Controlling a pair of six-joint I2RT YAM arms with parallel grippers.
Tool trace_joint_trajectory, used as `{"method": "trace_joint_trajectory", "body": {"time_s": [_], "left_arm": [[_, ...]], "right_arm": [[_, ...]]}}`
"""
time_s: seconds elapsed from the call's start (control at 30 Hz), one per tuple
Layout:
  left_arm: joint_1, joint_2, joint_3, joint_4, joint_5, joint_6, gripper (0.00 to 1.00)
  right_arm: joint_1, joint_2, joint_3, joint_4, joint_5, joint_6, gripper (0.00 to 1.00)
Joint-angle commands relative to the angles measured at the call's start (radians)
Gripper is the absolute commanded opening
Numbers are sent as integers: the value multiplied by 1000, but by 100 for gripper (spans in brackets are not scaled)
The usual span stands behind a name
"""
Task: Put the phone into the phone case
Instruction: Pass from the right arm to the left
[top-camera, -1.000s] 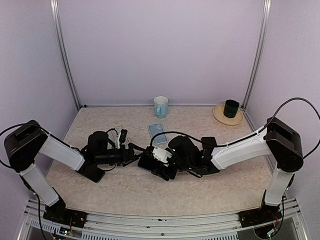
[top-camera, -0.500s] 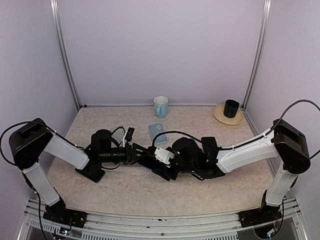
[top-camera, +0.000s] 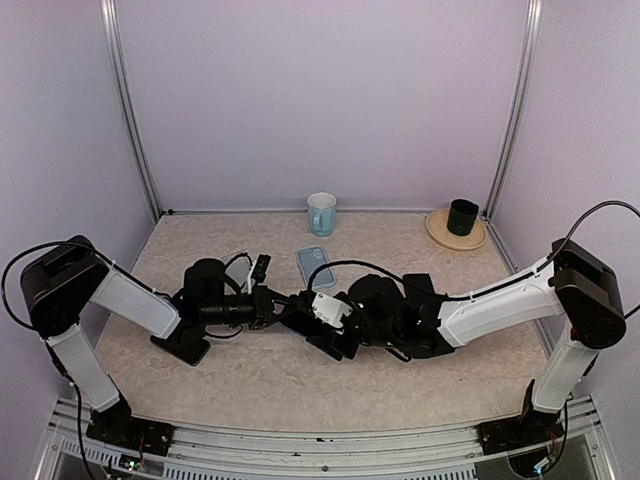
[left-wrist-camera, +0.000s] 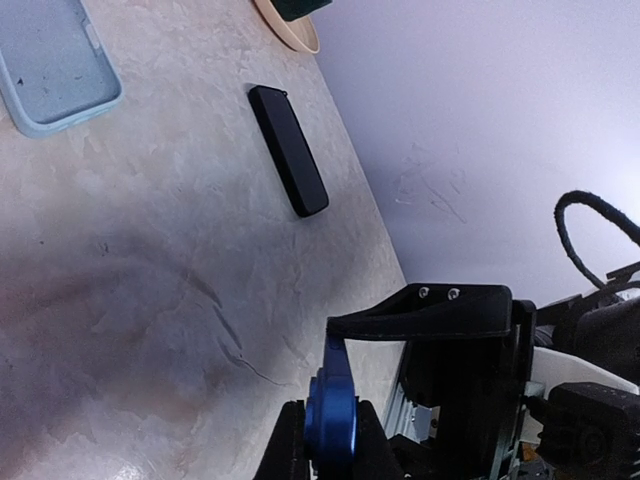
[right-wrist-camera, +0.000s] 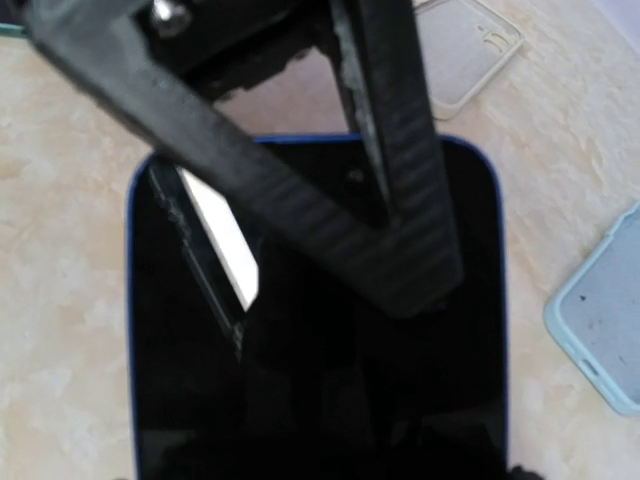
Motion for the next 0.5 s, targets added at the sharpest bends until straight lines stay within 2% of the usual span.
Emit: {"method": "trace_joint_trajectory", "body": {"time_s": [0.0,0.13,0.2,0.27,0.47], "left_arm": [[-15,15,25,27,20,6,0],[-15,11,26,36,17,10,0],[-14,7,27,37,18,16,0],[-13,1,27,42,17,20,0],[-2,-12,21,84,20,15,0]], "right_arm": [[10,-41,-1,72,22,-7,53],[10,-52,2,57,6,7,59],[8,-63,2,49,-11,20,67],[4,-76,1,41,-29,41,81],[-55,-137,2,-5,-153,175,99]]}}
